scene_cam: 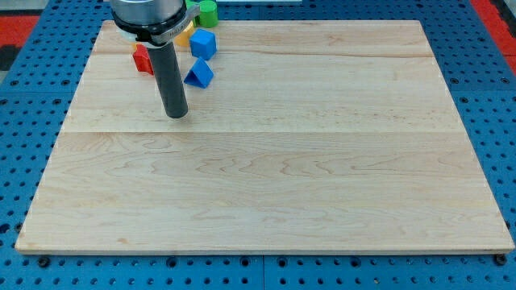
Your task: Move blue triangle below blue cube
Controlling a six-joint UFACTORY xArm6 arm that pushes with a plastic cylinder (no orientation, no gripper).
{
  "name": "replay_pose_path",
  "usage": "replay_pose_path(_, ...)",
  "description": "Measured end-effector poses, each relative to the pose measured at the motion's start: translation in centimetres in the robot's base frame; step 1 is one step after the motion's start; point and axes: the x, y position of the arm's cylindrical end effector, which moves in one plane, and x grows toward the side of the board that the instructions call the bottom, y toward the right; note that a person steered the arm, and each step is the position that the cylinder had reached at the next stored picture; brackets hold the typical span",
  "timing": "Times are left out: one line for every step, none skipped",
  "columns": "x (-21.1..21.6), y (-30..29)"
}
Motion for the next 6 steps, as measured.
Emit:
replay_pose_path(1.0,-1.0)
replay_pose_path(4.1,-12.9)
replay_pose_path(3.5,-18.1)
replay_pose_path(-3.8,-18.2)
replay_pose_path(-8.5,-18.0)
replay_pose_path(-6.5,-12.9)
